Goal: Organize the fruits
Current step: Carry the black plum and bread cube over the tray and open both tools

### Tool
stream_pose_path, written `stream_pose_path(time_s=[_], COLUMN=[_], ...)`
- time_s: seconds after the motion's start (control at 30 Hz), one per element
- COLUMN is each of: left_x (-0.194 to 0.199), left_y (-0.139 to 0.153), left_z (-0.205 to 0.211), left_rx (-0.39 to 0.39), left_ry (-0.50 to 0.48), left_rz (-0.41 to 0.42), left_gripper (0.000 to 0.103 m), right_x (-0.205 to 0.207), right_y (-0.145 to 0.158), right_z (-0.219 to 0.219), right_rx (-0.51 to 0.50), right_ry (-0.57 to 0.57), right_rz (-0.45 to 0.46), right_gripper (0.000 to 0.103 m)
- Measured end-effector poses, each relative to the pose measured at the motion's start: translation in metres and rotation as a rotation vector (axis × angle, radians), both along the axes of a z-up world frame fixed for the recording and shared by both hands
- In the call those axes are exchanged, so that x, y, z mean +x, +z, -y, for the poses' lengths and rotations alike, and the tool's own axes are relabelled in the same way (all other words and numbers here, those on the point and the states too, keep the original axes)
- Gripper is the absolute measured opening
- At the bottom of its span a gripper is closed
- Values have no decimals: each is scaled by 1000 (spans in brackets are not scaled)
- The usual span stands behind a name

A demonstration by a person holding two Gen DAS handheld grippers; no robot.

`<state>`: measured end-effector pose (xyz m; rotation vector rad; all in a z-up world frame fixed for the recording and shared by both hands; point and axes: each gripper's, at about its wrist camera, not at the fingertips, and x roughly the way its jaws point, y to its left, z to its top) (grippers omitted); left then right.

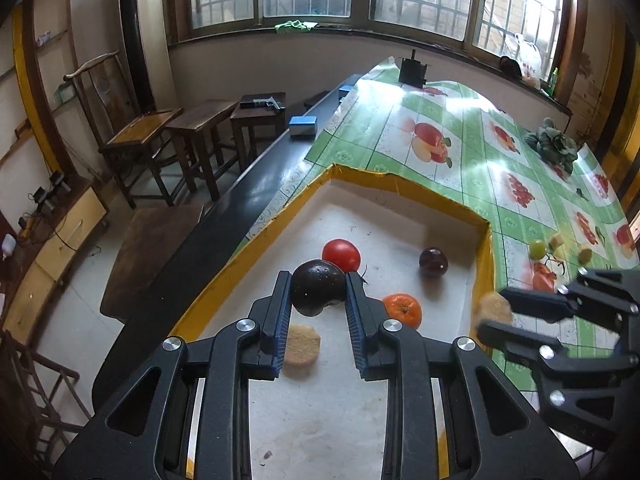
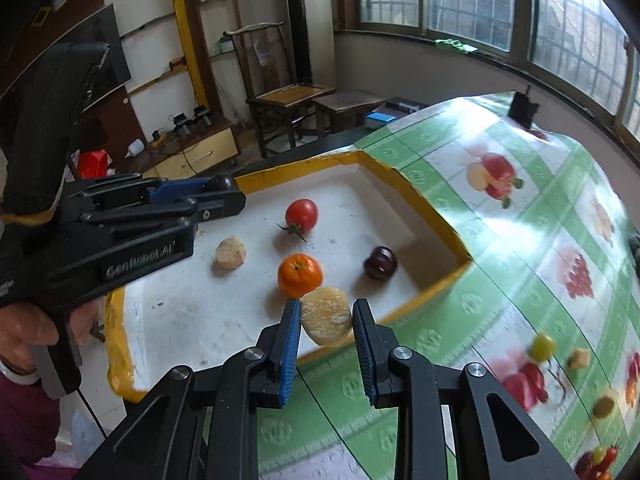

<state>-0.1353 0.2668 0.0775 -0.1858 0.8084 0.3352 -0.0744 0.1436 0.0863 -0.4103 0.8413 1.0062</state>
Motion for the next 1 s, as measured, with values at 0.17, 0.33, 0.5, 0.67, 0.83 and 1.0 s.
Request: stream_pose_path(time_s=[0.17, 0.33, 0.5, 0.67, 0.83, 1.0], left_x=[1, 3, 6, 11, 16, 20], left_y=[-9, -14, -15, -20, -27, -32], left_z=[3, 7, 12, 15, 16, 15], left_rx=[-6, 2, 20, 33, 50, 53], left_ry=[-28, -44, -63, -81, -81, -74], left_rz=[-23, -40, -52, -87, -127, -160], left_gripper=[25, 25, 25, 26, 26, 27], right_x=[17, 33, 43, 49, 55, 60], right_y=[-8, -13, -21, -30, -38, -39], right_z=[-19, -34, -52, -64, -67, -62], right_rx=[-10, -7, -17, -36, -51, -38], right_ry=[-3, -9, -2, 4, -19, -30], right_rz=[-15, -33, -54, -65, -66, -94], right_gripper=[26, 26, 26, 26, 26, 27])
